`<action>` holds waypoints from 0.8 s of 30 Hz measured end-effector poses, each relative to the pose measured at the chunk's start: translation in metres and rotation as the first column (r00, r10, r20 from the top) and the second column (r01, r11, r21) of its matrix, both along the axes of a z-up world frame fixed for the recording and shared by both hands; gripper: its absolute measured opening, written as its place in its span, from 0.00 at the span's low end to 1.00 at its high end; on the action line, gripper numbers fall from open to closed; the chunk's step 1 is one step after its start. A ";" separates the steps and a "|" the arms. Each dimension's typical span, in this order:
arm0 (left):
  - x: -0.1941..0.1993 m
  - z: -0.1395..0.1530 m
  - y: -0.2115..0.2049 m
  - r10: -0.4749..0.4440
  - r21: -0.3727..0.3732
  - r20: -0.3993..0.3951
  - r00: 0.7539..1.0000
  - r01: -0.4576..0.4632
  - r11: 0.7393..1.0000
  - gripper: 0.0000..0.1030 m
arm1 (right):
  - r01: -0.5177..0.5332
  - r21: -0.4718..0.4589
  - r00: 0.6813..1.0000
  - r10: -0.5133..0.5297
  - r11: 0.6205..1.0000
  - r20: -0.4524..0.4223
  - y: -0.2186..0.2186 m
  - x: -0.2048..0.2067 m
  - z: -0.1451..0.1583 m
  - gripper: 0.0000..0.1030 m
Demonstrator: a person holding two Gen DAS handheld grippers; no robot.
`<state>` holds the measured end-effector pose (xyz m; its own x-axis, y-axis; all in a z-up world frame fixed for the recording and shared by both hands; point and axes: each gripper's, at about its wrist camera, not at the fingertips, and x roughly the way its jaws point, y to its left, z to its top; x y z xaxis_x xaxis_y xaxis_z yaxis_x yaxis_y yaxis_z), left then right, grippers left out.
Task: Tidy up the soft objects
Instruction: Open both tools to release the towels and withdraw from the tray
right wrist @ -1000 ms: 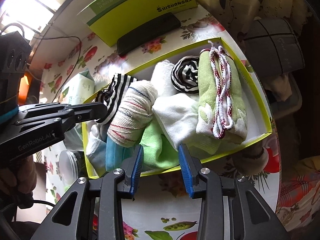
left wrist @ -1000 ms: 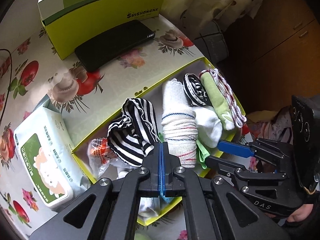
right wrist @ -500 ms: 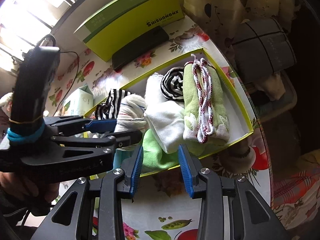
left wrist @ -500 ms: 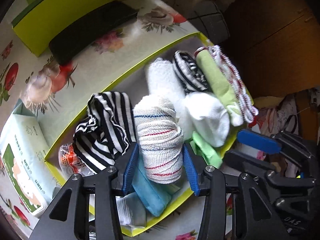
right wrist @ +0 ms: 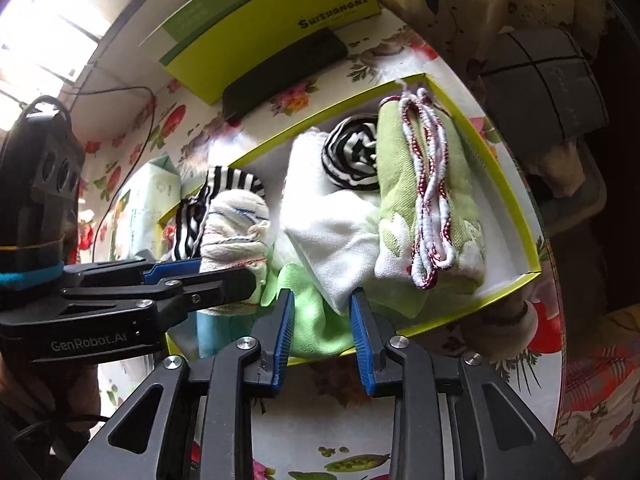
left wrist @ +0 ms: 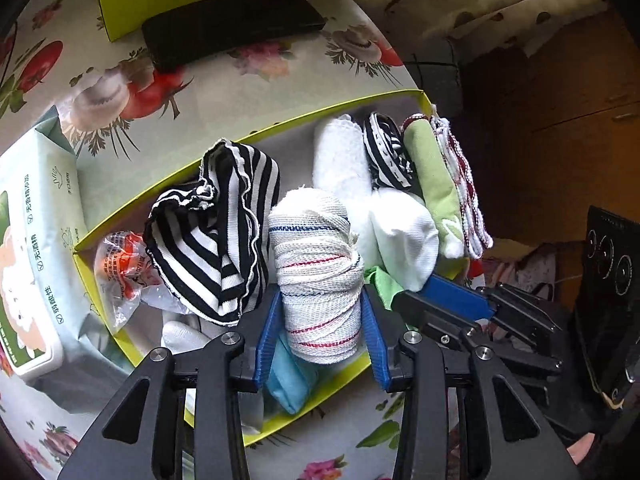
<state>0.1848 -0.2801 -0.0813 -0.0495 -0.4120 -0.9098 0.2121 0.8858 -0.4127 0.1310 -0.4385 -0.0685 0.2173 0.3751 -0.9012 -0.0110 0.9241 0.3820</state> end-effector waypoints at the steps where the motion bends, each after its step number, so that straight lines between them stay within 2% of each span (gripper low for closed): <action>1: 0.000 0.000 -0.001 -0.003 -0.002 -0.003 1.000 0.003 1.000 0.39 | -0.005 0.014 1.000 0.005 1.000 0.000 0.000 -0.002 0.001 0.25; 5: -0.001 0.005 -0.008 -0.034 0.019 0.021 0.999 0.034 0.999 0.40 | -0.001 0.023 1.000 0.000 1.000 0.021 -0.003 -0.007 0.011 0.25; 8: 0.000 0.017 -0.009 -0.036 0.024 0.071 0.997 0.035 0.999 0.40 | 0.017 0.004 0.999 -0.017 1.000 0.047 -0.007 -0.010 0.022 0.25; 15: 0.007 0.046 0.004 0.024 0.026 0.153 0.988 -0.029 0.999 0.40 | 0.111 -0.033 0.975 -0.102 0.993 0.197 -0.026 -0.010 0.062 0.25; 19: 0.010 0.043 0.010 0.053 0.084 0.155 0.986 -0.067 0.994 0.40 | 0.151 -0.074 0.975 -0.137 0.986 0.172 -0.044 0.014 0.047 0.28; 24: 0.005 0.028 0.010 0.036 0.100 0.095 0.995 -0.046 0.994 0.40 | 0.056 -0.096 0.997 -0.051 0.994 0.051 -0.039 0.036 0.003 0.28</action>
<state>0.1895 -0.2702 -0.0530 0.0526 -0.3171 -0.9469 0.2084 0.9309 -0.3001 0.1673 -0.4776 -0.0654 0.2786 0.2730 -0.9208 0.0230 0.9566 0.2905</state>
